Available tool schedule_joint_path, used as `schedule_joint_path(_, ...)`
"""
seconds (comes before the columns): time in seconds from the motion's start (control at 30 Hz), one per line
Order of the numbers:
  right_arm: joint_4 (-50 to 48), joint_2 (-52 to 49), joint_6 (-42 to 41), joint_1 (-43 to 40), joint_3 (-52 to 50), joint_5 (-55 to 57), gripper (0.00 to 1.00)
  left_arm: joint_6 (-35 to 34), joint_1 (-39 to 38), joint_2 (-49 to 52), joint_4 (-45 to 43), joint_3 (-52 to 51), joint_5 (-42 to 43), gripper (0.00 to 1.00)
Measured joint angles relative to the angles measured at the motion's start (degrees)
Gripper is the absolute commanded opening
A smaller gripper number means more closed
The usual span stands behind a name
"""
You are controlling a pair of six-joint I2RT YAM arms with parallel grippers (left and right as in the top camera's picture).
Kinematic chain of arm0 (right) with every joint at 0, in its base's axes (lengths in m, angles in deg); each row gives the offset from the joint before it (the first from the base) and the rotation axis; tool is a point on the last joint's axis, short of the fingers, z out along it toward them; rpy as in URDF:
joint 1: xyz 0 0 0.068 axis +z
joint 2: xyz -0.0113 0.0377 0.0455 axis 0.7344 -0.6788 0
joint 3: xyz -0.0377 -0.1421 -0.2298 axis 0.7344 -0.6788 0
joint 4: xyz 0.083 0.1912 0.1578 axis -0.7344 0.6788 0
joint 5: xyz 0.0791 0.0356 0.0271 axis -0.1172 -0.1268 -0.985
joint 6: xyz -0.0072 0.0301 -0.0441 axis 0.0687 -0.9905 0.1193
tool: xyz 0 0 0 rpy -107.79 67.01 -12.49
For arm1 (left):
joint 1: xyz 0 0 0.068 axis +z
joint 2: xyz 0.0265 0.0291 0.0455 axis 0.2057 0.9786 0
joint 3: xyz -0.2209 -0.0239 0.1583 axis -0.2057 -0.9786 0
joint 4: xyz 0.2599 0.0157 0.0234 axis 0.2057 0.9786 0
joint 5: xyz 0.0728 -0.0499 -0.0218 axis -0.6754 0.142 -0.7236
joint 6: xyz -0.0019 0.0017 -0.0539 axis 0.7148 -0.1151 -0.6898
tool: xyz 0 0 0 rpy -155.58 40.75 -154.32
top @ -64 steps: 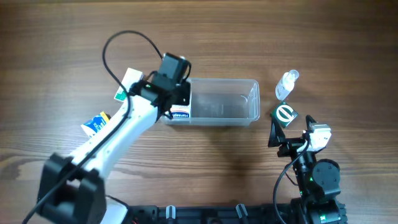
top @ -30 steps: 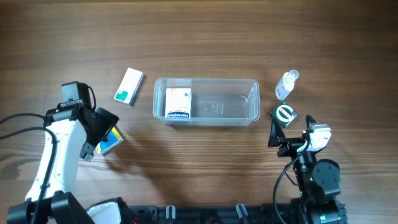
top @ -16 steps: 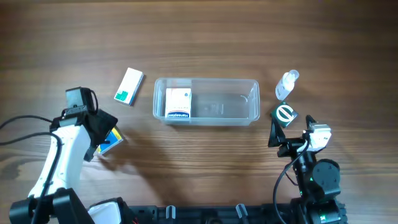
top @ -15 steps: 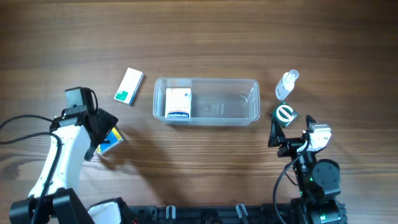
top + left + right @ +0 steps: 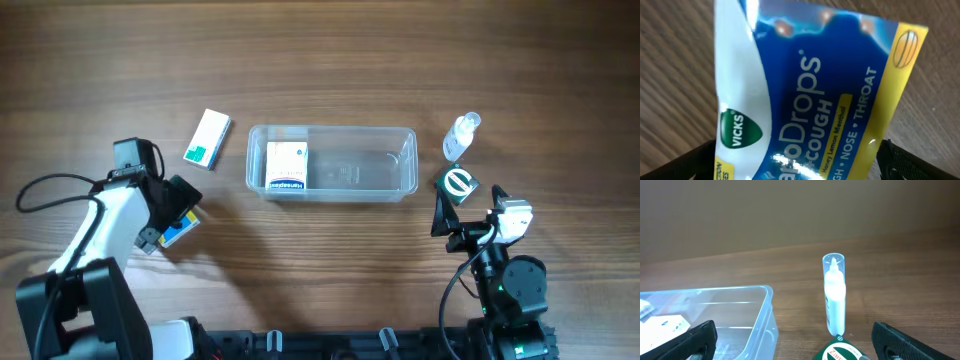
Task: Pack container
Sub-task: 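Grasp the blue Vicks VapoDrops pack with the left gripper, then lower the Vicks pack into the container beside the bandage box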
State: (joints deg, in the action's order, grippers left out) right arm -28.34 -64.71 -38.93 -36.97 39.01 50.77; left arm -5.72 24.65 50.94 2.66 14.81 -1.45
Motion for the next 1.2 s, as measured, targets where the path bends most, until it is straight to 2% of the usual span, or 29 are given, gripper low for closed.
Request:
schedule_joint_path(0.13, 0.0, 0.0, 0.0, 0.0, 0.0, 0.0, 1.0, 0.2, 0.0, 0.1, 0.0, 0.0, 0.4, 0.99)
schedule_joint_path(0.33, 0.0, 0.0, 0.0, 0.0, 0.0, 0.0, 1.0, 0.9, 0.0, 0.1, 0.0, 0.0, 0.3, 0.81)
schedule_joint_path(0.67, 0.0, 0.0, 0.0, 0.0, 0.0, 0.0, 1.0, 1.2, 0.0, 0.1, 0.2, 0.0, -0.1, 0.8)
schedule_joint_path(0.8, 0.0, 0.0, 0.0, 0.0, 0.0, 0.0, 1.0, 1.2, 0.0, -1.1, 2.9, 0.1, -0.1, 0.8)
schedule_joint_path(1.07, 0.0, 0.0, 0.0, 0.0, 0.0, 0.0, 1.0, 1.3, 0.0, -10.5, 6.5, 5.3, 1.0, 0.67)
schedule_joint_path(1.2, 0.0, 0.0, 0.0, 0.0, 0.0, 0.0, 1.0, 1.3, 0.0, -14.7, 6.8, 6.5, 4.5, 0.69)
